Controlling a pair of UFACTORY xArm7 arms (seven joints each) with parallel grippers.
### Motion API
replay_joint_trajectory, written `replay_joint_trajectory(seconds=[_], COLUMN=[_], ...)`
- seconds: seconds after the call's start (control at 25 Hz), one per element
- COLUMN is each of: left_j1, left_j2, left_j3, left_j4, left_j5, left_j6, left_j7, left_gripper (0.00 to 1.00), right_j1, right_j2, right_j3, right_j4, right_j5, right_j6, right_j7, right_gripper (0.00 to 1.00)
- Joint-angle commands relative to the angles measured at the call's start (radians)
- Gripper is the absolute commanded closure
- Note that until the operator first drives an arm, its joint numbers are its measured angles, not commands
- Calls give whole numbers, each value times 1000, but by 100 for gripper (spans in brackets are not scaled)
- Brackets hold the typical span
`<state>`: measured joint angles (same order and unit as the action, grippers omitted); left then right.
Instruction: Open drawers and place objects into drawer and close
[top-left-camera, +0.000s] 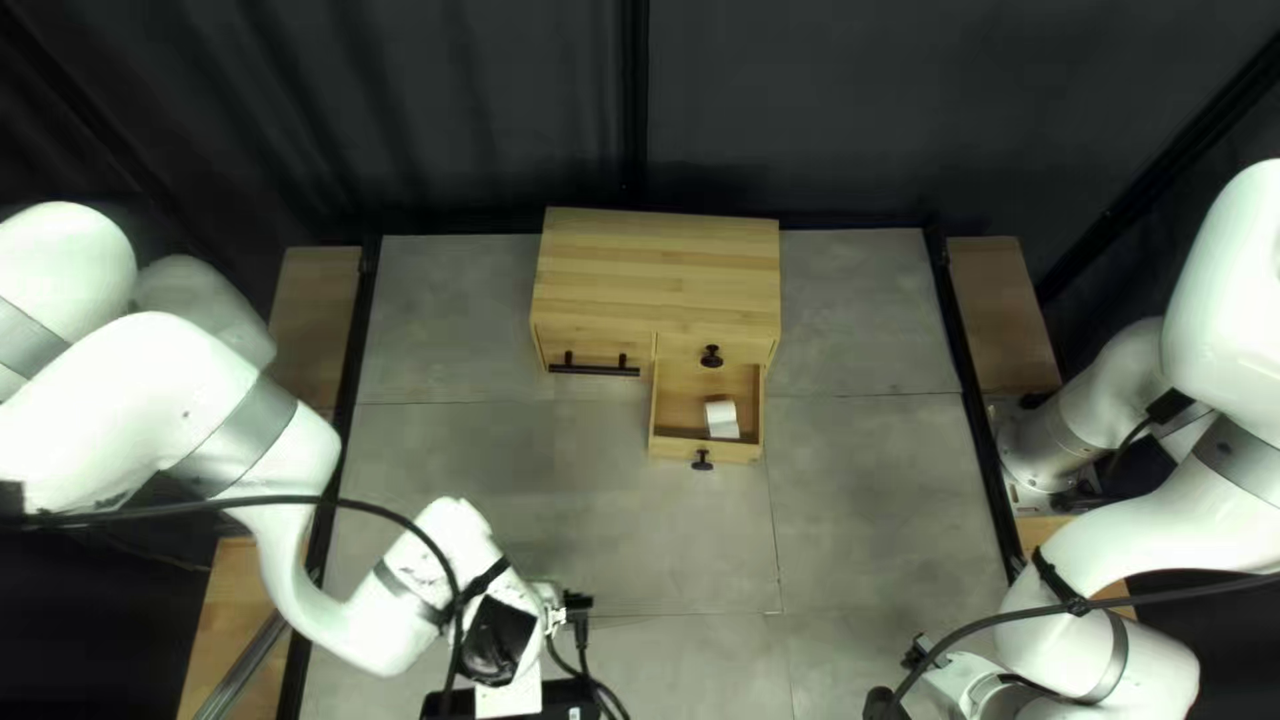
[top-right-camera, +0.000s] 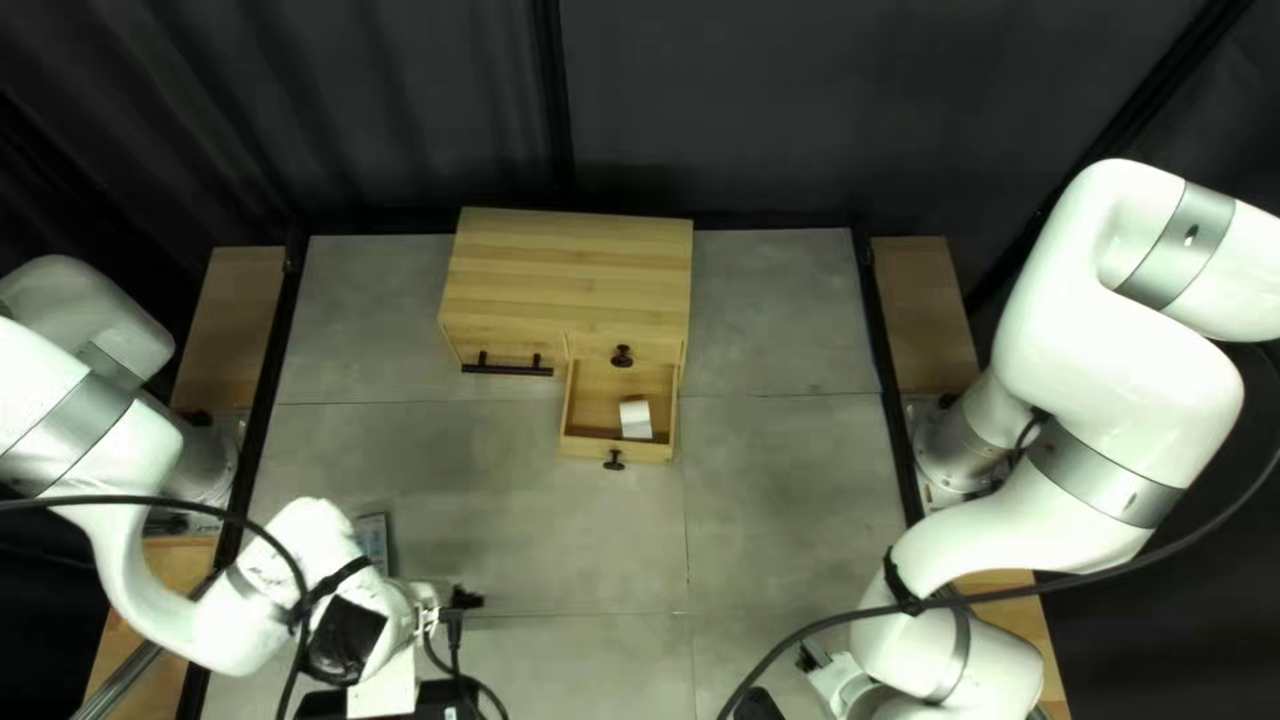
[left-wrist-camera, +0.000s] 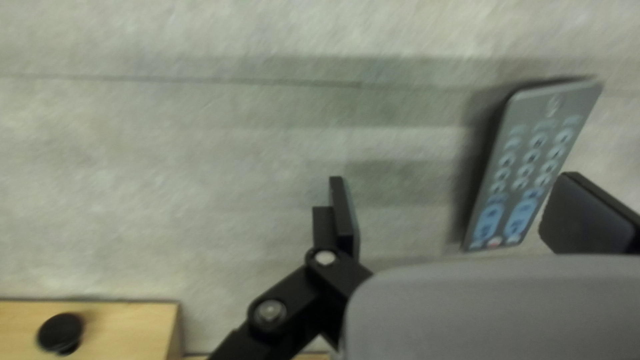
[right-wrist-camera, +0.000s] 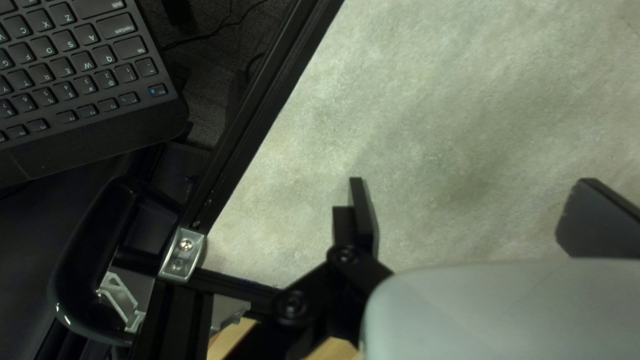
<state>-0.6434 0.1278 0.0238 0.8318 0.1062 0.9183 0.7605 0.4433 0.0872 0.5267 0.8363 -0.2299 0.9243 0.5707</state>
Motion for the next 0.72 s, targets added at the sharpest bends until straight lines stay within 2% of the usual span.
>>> replay_joint_trajectory(seconds=[0.04, 0.32, 0.72], left_j1=[-1, -8, -26], left_j2=[-18, -57, -45], left_j3=[-3, -10, -27], left_j4=[-47, -131, -189], left_j5=[-30, -73, -81], left_j6=[-32, -93, -184], left_j7=[-24, -74, -102], left_gripper=[0, 0, 0], right_j1=[0, 0, 0], right_j2=[0, 0, 0], right_j3=[0, 0, 0], right_j4=[0, 0, 0], right_j5=[0, 0, 0], right_j6=[0, 0, 0], right_j7=[0, 0, 0], right_gripper=[0, 0, 0])
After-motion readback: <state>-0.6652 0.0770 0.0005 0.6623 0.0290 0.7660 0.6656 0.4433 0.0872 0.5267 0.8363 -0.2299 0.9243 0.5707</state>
